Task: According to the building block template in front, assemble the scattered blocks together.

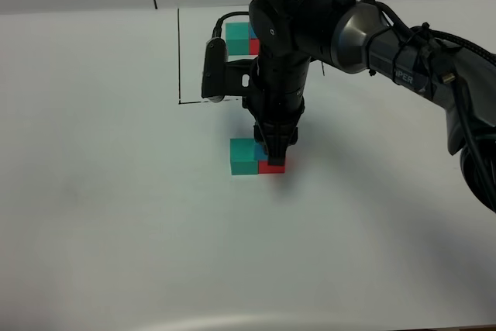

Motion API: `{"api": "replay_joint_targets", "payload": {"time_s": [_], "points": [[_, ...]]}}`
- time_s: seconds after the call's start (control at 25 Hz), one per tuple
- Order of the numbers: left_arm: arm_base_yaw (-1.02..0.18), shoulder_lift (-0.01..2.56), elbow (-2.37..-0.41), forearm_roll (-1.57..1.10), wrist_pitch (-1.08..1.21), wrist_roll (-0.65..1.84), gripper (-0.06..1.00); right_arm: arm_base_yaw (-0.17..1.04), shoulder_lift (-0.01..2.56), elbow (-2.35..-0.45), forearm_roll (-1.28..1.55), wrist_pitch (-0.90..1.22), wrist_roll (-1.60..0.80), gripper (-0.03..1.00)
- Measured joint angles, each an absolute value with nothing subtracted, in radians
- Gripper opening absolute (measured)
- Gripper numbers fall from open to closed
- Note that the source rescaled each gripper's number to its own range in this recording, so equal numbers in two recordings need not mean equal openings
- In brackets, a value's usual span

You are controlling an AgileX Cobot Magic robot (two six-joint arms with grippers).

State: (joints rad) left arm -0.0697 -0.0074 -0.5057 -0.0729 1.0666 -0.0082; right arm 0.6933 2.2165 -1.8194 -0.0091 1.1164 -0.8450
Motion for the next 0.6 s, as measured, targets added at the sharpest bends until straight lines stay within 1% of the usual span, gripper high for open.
{"api": "replay_joint_targets", "payload": {"time_s": [0.16, 0.32, 0.6], "points": [[-0.07, -0.007, -0.506, -0.073, 1.067, -0.008, 0.74, 0.693, 2.228, -1.819, -0.016, 1.1, -0.876, 0.15], [-0.07, -0.007, -0.506, -0.073, 1.067, -0.008, 0.74, 0.693, 2.229, -1.819, -0.038, 1.096, -0.89, 0.27], [-0.07, -0.007, -0.506, -0.073, 1.067, -0.008, 0.74, 0.693, 2.221, -1.819, -0.045, 1.097, -0.893, 0.53]]}}
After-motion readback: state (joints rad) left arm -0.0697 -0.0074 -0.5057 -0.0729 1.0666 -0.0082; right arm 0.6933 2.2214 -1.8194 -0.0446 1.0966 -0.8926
